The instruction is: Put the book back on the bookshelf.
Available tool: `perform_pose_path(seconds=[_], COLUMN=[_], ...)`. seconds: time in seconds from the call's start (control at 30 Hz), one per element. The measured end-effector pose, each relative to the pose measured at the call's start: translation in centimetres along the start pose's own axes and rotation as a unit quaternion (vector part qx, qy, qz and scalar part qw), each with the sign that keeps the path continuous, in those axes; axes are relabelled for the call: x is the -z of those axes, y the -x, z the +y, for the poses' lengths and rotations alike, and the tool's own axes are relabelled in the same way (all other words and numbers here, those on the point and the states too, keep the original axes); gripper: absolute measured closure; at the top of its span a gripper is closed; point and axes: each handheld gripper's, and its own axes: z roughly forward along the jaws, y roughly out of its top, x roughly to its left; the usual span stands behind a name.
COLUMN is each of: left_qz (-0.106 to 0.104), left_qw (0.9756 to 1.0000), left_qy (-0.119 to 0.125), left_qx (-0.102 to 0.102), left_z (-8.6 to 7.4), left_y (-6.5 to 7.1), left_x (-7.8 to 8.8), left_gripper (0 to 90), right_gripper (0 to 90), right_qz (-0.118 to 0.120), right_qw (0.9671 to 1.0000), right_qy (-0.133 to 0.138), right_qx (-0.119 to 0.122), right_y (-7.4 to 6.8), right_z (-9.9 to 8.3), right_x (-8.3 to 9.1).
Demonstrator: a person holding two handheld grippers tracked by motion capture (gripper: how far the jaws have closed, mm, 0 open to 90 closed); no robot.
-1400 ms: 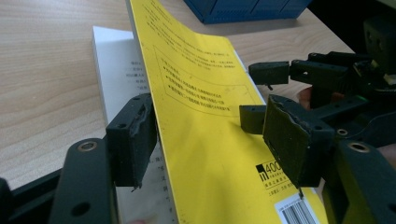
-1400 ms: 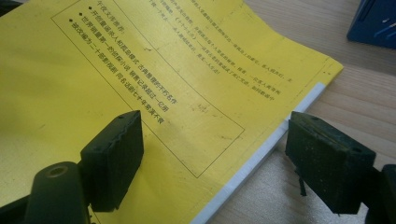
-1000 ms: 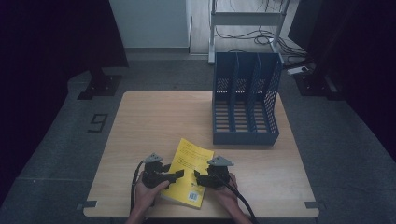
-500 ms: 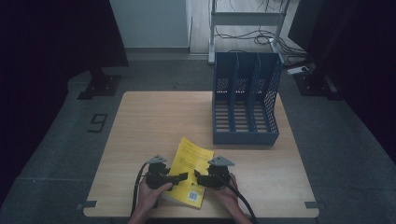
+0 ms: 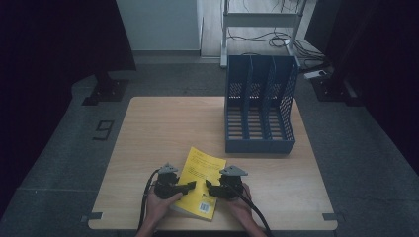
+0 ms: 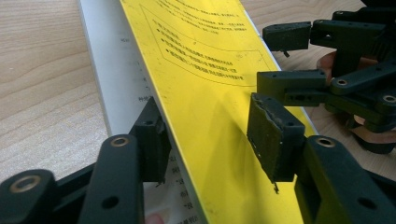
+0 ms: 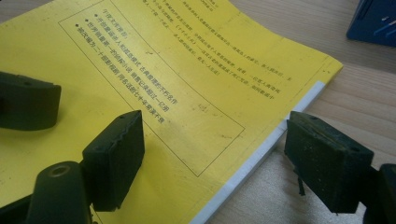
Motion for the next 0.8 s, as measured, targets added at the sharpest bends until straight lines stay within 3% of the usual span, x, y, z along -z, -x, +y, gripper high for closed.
perform_pose_path(seconds=[0.27,0.5,0.8], left_qz=[0.005,0.02,0.009], left_qw=[0.9999,0.9995,0.9994], left_qy=[0.013,0.024,0.029], left_qx=[0.003,-0.006,-0.015], left_z=[0.15,0.12,0.11], left_y=[-0.82,-0.5,-0.15], left_x=[-0.17,-0.12,0.14], left_gripper=[55.2,58.6,67.9], right_gripper=[20.1,20.1,20.0], right_qz=[0.0,-0.001,0.0], right_qw=[1.0,1.0,1.0], right_qy=[-0.001,-0.002,-0.002], right_qx=[0.002,0.003,0.002], right_y=[0.01,0.0,0.01], right_z=[-0.01,-0.01,0.0], right_x=[0.01,0.01,0.01])
